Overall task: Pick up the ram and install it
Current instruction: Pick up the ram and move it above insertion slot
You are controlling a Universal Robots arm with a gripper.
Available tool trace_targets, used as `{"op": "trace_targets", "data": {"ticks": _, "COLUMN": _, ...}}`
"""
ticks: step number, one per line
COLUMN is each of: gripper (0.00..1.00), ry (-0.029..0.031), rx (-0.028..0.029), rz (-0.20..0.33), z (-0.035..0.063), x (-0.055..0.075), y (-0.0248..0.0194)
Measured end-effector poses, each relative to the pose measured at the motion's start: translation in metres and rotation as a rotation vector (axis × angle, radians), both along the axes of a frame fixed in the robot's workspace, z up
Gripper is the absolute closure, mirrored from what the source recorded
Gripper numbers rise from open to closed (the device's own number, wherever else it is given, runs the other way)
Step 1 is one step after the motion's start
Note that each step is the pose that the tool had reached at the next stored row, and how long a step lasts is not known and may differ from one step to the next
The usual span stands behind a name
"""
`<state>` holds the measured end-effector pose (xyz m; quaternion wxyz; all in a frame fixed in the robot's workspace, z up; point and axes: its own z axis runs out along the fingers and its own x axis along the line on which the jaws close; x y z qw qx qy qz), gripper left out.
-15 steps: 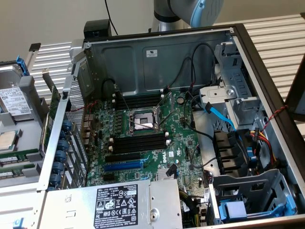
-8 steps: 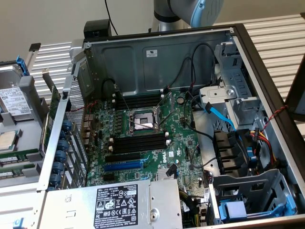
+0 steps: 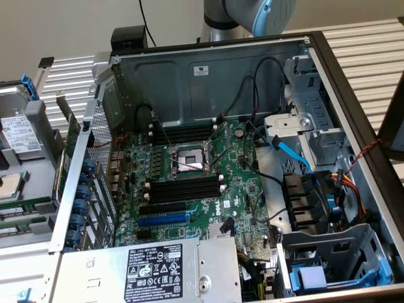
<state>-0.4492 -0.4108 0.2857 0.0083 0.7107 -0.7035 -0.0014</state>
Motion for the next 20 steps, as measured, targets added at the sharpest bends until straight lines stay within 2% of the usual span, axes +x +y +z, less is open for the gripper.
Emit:
{"op": "trace_targets", "data": {"ticks": 4, "gripper": 0.64, "ry": 0.0001, "rx": -0.0001, "rz": -0.005, "z": -0.0072, "x": -0.001, "y": -0.0016}}
{"op": "trace_targets", "data": {"ticks": 10, "gripper": 0.64, "ry": -0.0001, "rx": 0.0002, "rz": -0.005, "z": -0.0184, "x": -0.002, "y": -0.0096}}
{"op": "trace_targets", "data": {"ticks": 16, "gripper": 0.64, "ry": 0.0009, "rx": 0.0, "rz": 0.005, "z": -0.0291, "x": -0.002, "y": -0.0117}}
{"op": "trace_targets", "data": {"ticks": 20, "gripper": 0.64, "ry": 0.0071, "rx": 0.0, "rz": 0.029, "z": -0.035, "x": -0.002, "y": -0.0118}}
